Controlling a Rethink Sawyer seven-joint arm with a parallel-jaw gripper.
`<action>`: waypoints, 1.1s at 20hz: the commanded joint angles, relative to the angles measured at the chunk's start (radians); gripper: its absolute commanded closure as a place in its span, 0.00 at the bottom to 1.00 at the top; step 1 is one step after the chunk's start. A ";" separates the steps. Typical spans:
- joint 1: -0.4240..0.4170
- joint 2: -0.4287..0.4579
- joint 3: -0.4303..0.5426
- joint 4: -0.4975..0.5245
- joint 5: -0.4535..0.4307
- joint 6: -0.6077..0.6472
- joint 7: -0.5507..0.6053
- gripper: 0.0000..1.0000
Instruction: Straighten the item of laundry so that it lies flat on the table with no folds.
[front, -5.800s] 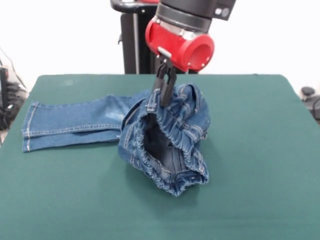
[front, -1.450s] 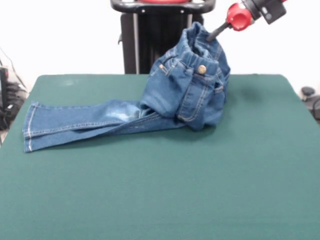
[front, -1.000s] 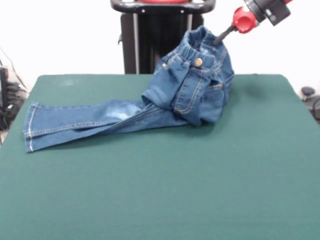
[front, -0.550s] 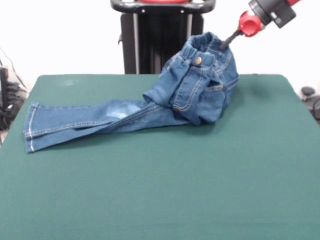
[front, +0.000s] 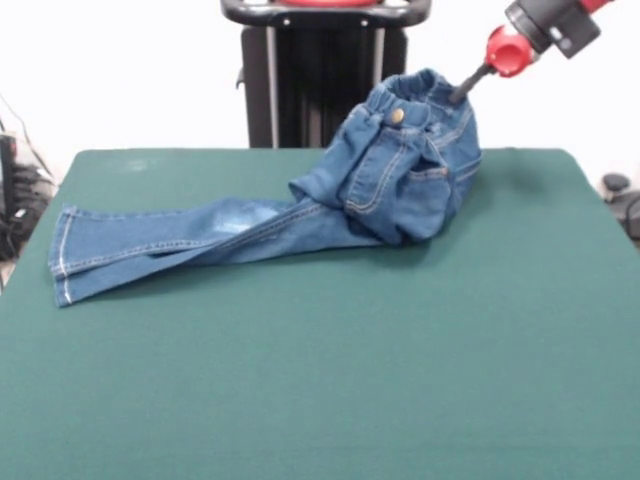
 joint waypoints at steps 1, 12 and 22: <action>0.066 -0.035 0.191 -0.012 0.085 0.131 0.425 1.00; 0.078 -0.043 0.220 -0.041 0.117 0.138 0.438 1.00; -0.048 -0.229 0.161 0.041 -0.042 0.035 -0.052 0.00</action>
